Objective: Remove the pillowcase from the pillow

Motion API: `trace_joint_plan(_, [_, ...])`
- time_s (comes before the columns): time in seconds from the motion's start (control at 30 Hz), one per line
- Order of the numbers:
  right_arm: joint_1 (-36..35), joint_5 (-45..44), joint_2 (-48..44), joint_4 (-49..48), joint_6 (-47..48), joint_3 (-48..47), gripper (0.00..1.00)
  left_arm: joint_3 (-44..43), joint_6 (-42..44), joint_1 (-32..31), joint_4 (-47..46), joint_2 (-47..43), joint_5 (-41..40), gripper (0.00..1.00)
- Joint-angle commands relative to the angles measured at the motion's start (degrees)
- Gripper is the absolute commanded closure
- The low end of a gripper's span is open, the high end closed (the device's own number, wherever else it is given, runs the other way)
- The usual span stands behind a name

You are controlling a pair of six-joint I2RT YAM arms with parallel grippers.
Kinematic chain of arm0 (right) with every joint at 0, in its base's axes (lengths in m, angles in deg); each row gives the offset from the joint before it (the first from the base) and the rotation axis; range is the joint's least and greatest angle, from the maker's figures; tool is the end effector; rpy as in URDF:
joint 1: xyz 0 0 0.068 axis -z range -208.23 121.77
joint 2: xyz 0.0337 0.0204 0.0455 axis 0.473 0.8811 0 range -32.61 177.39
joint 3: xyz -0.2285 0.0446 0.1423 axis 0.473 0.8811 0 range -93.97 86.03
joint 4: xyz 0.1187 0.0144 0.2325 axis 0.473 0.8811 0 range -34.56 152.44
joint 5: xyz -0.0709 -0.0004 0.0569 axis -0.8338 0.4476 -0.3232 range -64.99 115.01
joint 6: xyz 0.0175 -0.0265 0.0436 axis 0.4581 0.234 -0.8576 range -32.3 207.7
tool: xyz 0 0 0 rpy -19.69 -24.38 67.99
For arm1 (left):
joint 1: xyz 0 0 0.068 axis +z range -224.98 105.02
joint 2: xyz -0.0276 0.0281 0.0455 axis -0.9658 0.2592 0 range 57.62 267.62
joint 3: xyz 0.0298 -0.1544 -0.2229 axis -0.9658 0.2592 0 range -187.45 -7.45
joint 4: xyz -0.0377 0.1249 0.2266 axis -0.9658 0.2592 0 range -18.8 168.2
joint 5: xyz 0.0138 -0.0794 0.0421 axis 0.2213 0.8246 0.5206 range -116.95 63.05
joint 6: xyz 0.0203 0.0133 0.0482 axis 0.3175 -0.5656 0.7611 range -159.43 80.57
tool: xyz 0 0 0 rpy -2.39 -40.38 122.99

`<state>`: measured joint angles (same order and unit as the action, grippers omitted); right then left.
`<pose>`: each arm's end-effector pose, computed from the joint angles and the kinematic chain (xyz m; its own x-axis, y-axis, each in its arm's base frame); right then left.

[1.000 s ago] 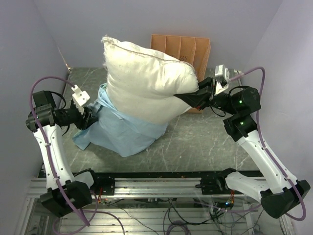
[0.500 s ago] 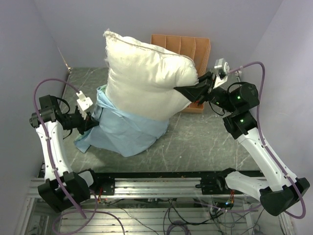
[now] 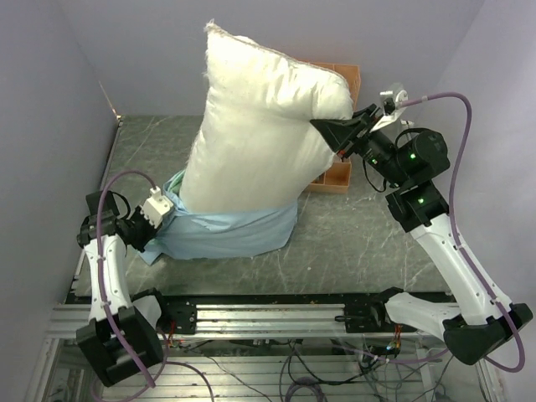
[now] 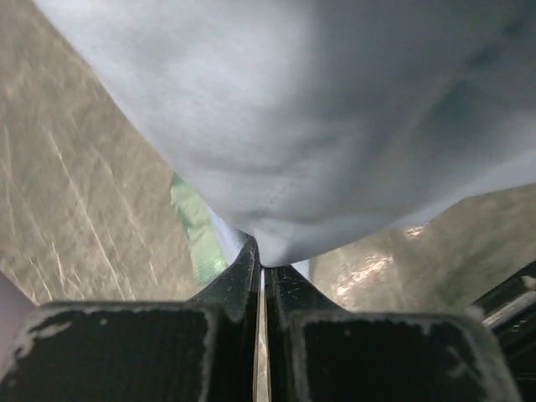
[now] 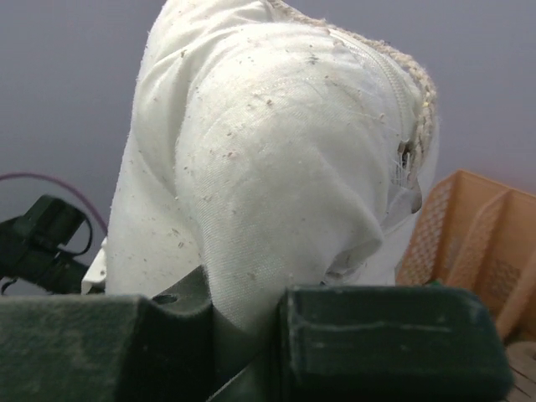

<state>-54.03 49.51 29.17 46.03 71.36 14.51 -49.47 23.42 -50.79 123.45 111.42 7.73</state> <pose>0.1979 0.1121 0.4817 0.0727 0.3196 -0.9448 -0.8015 0.5824 0.1354 0.1555 0.0476 0.2424 -0.4717 0.5903 -0.6550 0.6798 0.7166 0.1563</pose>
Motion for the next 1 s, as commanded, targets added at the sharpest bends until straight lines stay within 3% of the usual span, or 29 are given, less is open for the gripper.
trace_joint_plan(0.0, [0.7, -13.3, -2.3, -4.7, 3.3, -3.5, 1.0, 3.3, -1.2, 0.4, -9.7, 3.2, -14.4, 0.93])
trace_joint_plan(0.1, [0.8, -16.1, -3.0, -6.8, 2.7, -2.1, 1.0, 4.5, -0.5, 0.5, -9.6, 4.3, -16.9, 0.93])
trace_joint_plan(0.13, [0.8, -15.5, -3.2, -7.8, 2.3, -1.6, 1.0, 4.4, 0.1, 0.6, -8.7, 4.1, -16.6, 0.88])
trace_joint_plan(0.2, [0.8, -12.7, -2.3, -8.6, 0.8, -1.7, 1.0, 3.1, 0.7, 0.8, -5.0, 3.2, -14.1, 0.58])
trace_joint_plan(0.27, [0.8, -9.0, -0.9, -8.9, -0.7, -2.0, 1.0, 1.1, -0.3, 1.1, -1.6, 2.1, -11.2, 0.46])
trace_joint_plan(0.5, [0.8, -4.7, -1.4, -11.0, -1.9, 1.8, 1.0, -9.7, -3.6, 2.8, 6.6, 4.5, -3.4, 0.38])
trace_joint_plan(0.7, [0.8, -6.5, -2.7, -10.1, 0.4, 4.6, 1.0, -16.7, 5.9, 5.6, 18.6, 11.6, 0.9, 0.22])
trace_joint_plan(0.77, [0.8, -7.9, -2.9, -9.4, 1.3, 4.9, 1.0, -14.5, 7.3, 5.6, 16.7, 11.7, 0.0, 0.09])
trace_joint_plan(0.97, [0.8, -16.7, -2.2, -6.0, 2.7, 4.2, 1.0, -6.1, 2.9, 5.5, 2.5, 9.9, 0.2, 0.08])
